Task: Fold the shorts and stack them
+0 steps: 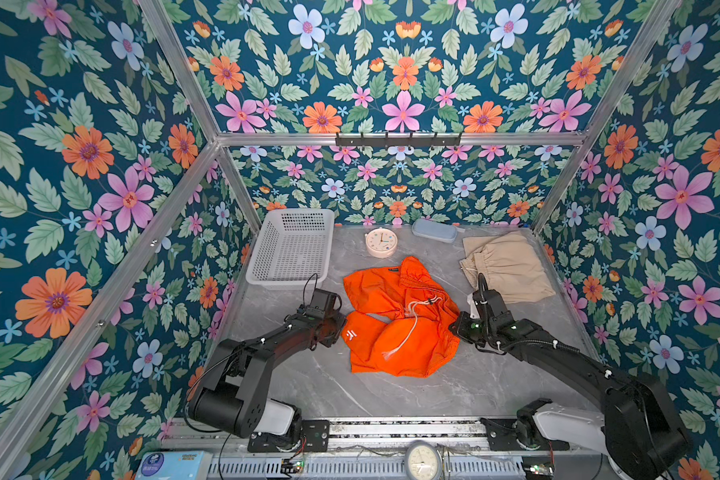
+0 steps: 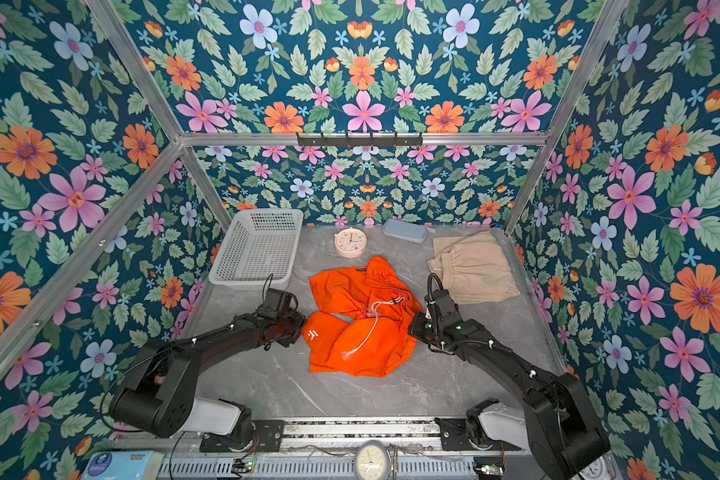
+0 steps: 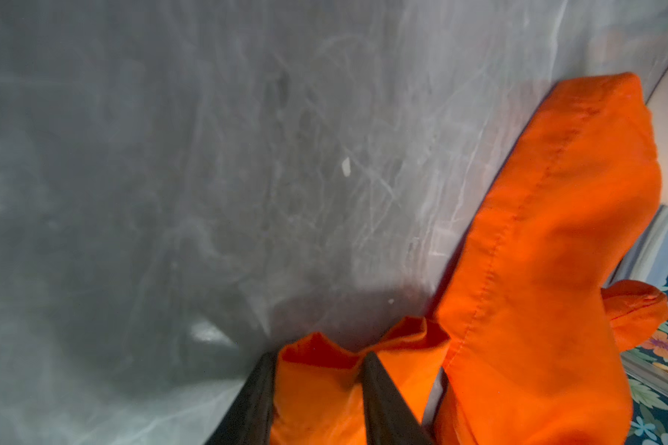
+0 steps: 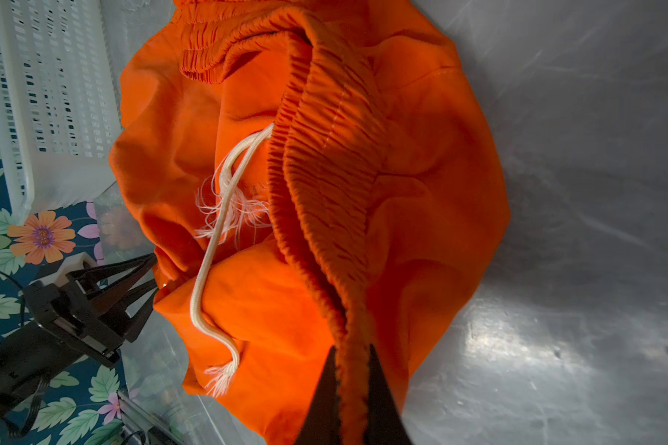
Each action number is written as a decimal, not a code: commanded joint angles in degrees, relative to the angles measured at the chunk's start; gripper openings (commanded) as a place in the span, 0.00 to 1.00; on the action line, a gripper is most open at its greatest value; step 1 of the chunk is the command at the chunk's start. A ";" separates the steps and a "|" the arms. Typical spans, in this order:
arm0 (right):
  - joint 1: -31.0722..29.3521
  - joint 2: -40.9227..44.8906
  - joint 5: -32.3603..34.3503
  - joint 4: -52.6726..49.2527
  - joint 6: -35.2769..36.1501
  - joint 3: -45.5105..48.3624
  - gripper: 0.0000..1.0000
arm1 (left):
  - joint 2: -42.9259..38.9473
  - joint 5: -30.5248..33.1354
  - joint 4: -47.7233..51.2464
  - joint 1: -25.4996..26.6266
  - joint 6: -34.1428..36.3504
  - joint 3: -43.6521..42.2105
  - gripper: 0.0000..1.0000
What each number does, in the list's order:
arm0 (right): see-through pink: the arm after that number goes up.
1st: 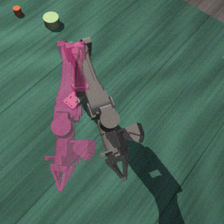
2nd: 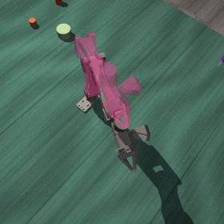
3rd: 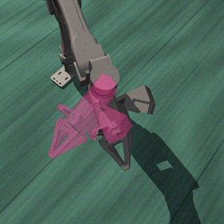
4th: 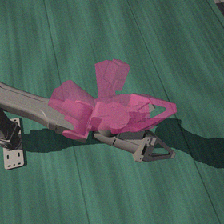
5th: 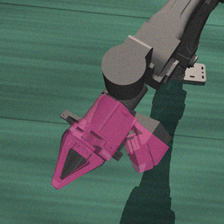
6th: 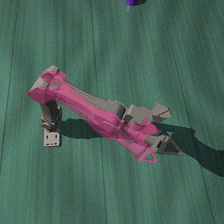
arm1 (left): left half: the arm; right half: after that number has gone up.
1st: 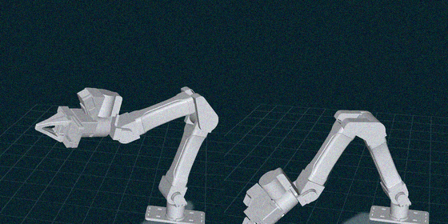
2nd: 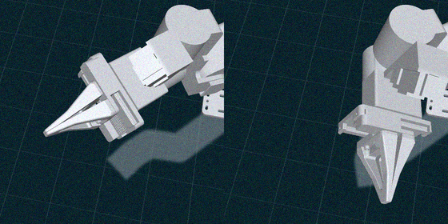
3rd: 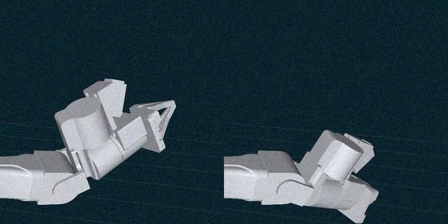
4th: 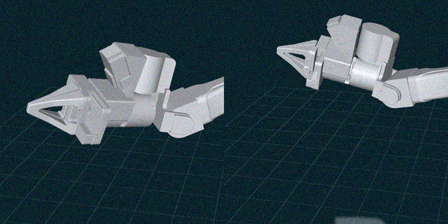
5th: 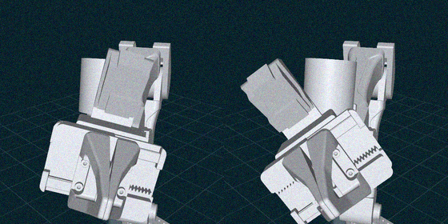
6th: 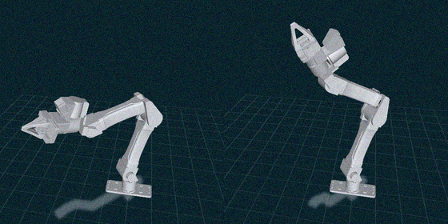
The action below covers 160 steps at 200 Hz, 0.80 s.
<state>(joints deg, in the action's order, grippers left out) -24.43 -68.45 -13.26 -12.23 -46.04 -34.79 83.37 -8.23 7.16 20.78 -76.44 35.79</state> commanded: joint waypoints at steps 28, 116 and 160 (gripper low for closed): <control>-0.01 2.01 2.29 -2.94 0.68 -0.77 0.07 | 1.01 -0.73 7.23 -0.21 1.83 1.11 0.01; 9.24 8.67 -1.58 -10.47 10.80 -18.82 0.07 | -17.07 28.29 29.52 -0.19 16.95 21.96 0.00; 11.23 8.06 -3.24 -17.74 21.18 -40.13 0.03 | -20.96 39.83 32.39 -0.13 35.00 38.40 0.00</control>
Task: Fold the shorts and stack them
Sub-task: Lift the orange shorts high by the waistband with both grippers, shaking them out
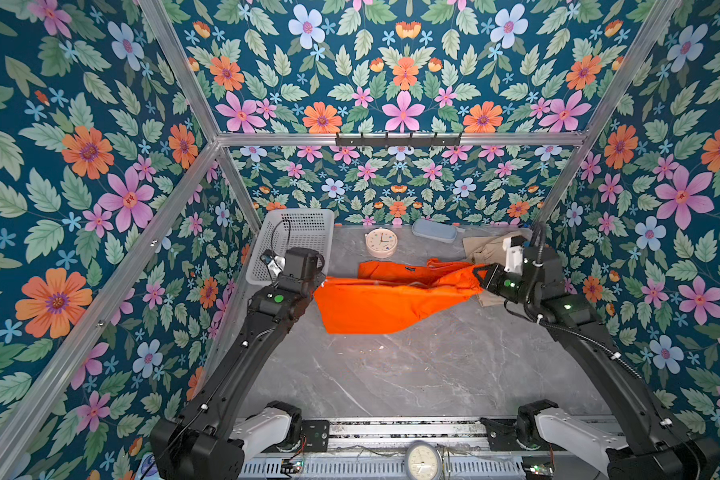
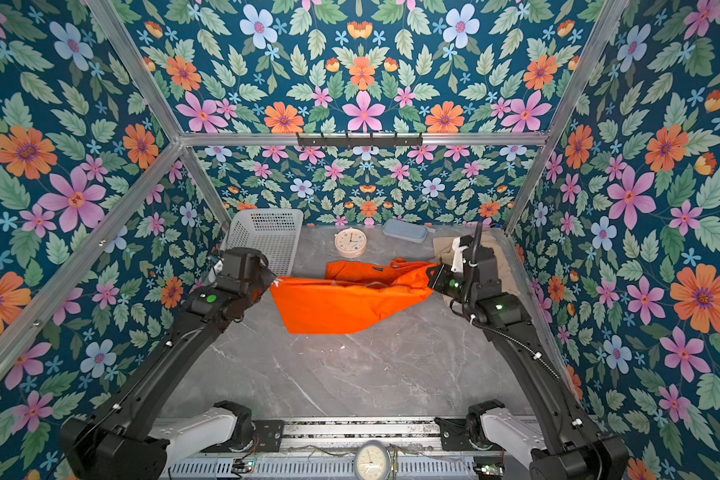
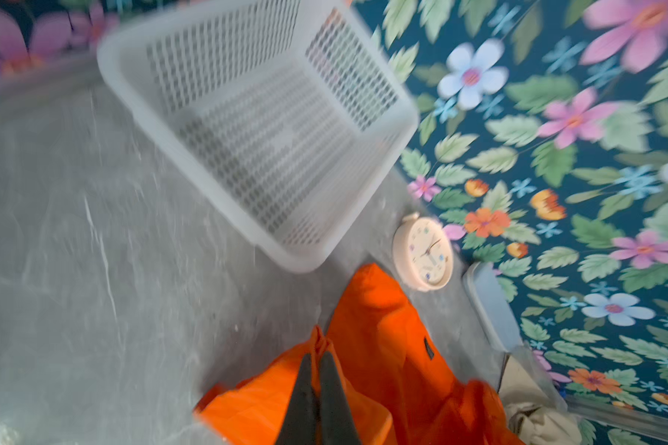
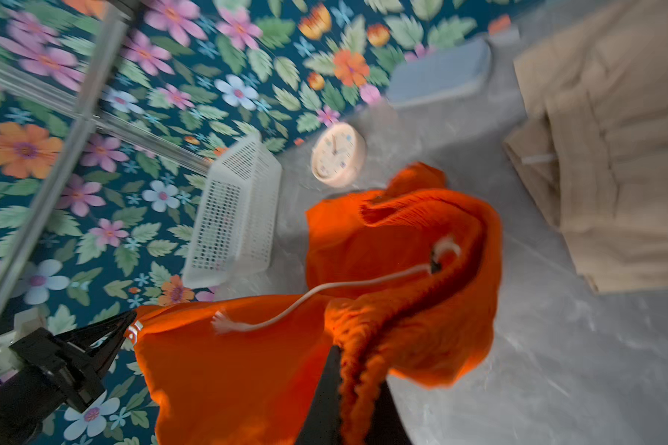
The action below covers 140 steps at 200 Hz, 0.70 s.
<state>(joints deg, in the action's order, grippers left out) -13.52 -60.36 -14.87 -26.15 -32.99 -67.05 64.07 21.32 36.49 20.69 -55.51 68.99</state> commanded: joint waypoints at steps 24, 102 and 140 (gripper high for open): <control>0.26 0.50 -4.50 -5.63 11.66 -16.25 0.00 | -3.36 13.69 1.76 -0.09 23.13 11.38 0.00; 0.29 -0.63 -19.30 -15.00 17.61 -38.18 0.00 | -8.99 18.07 -5.94 -0.04 40.97 22.34 0.00; 0.30 -5.00 -24.22 -17.40 16.99 -46.69 0.00 | -7.16 18.35 -4.06 -0.03 44.34 29.00 0.00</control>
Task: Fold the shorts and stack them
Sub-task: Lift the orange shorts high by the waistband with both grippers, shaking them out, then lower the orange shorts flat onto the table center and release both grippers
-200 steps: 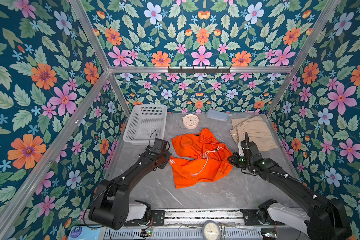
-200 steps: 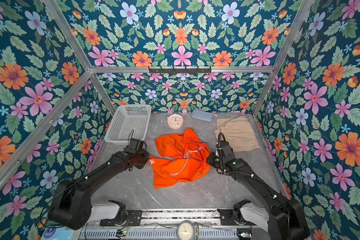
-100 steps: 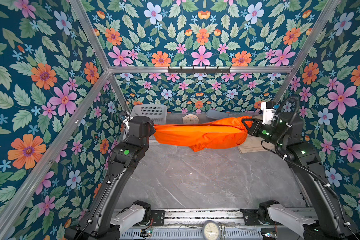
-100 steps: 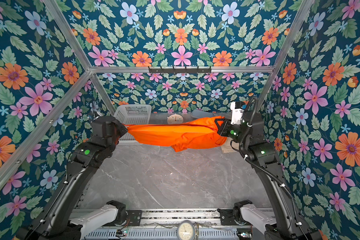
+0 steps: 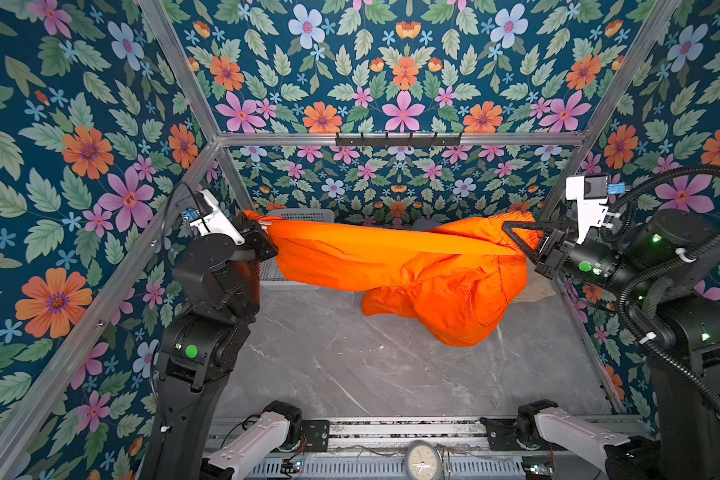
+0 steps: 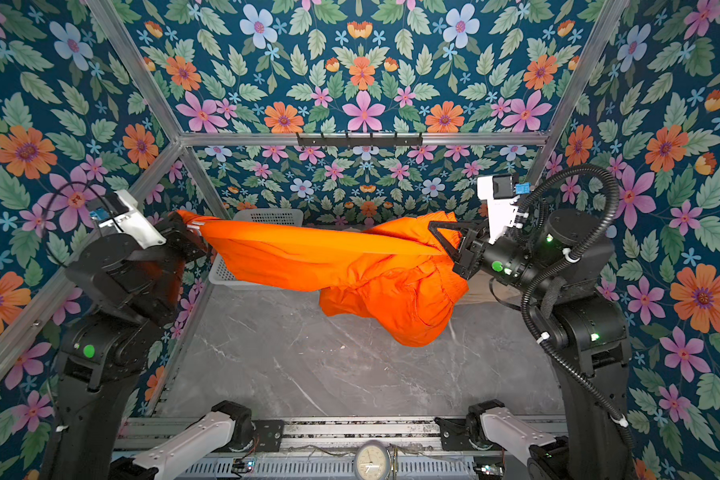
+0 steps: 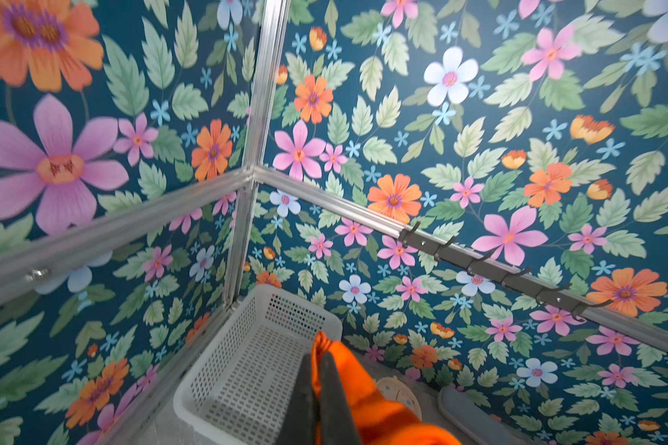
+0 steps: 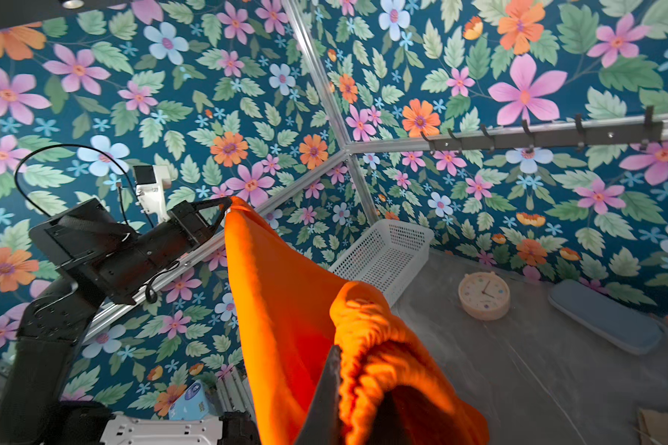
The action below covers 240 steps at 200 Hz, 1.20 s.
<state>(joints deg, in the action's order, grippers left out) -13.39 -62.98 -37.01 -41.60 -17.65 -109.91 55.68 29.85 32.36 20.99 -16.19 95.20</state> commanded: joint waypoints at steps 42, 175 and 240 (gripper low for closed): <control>0.15 -10.99 -4.54 -1.11 -1.89 -4.19 0.00 | 6.34 7.61 2.14 -0.42 2.12 1.59 0.00; 5.55 -55.31 -10.08 -14.33 -2.67 -55.43 0.00 | 29.04 -12.23 -19.84 -4.78 5.81 14.80 0.00; 5.72 -22.27 -9.69 13.82 -5.00 13.43 0.00 | 5.55 -13.79 -26.48 -4.79 1.00 -25.42 0.00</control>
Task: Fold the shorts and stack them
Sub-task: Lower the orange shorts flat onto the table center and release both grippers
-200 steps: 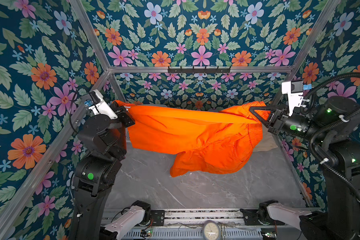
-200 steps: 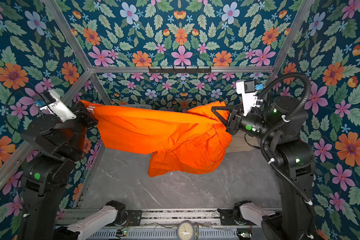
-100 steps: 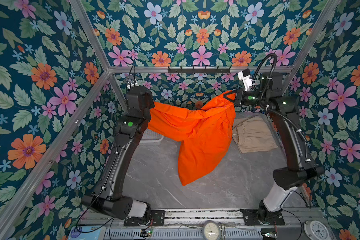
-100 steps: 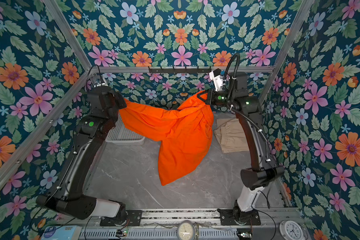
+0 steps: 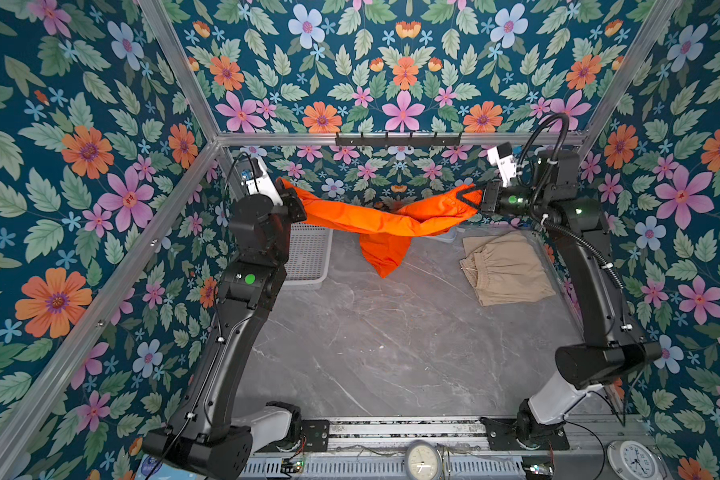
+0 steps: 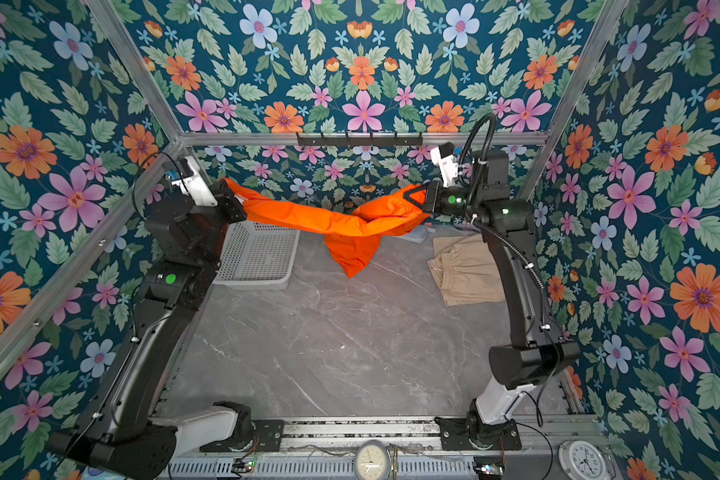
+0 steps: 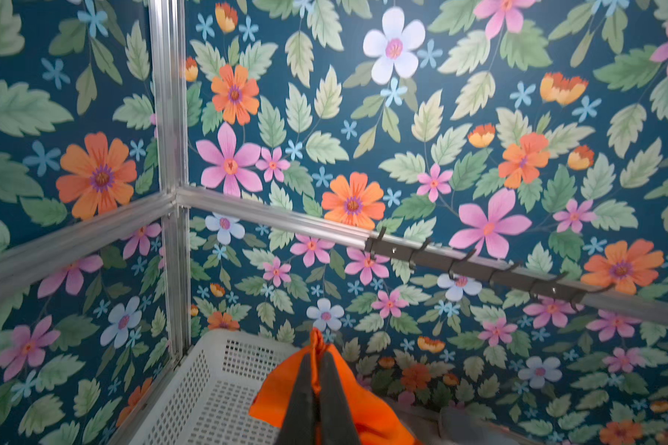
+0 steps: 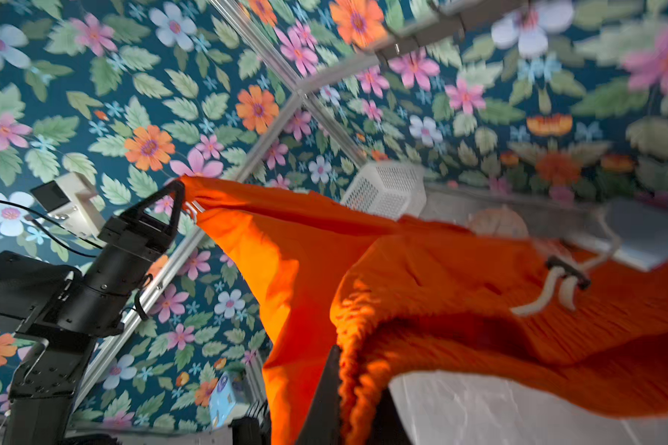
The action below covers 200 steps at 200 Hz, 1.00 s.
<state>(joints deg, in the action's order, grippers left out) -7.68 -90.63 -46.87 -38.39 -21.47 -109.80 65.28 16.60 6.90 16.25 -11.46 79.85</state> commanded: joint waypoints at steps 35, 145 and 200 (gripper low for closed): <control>-0.01 10.07 1.37 10.31 -1.06 36.41 0.00 | -9.07 -4.49 3.85 0.01 -14.86 -29.30 0.00; 0.04 23.36 17.80 -3.46 -13.44 70.21 0.00 | -10.99 -15.78 22.54 0.75 -39.83 -48.83 0.01; -0.01 33.98 26.25 -18.90 -13.74 64.78 0.52 | -17.15 -18.18 30.23 1.87 -43.08 -47.37 0.55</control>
<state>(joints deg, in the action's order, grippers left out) -7.64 -60.03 -27.05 -47.70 -34.68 -40.49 50.15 -0.38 32.64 18.09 -52.73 30.61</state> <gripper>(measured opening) 0.451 0.505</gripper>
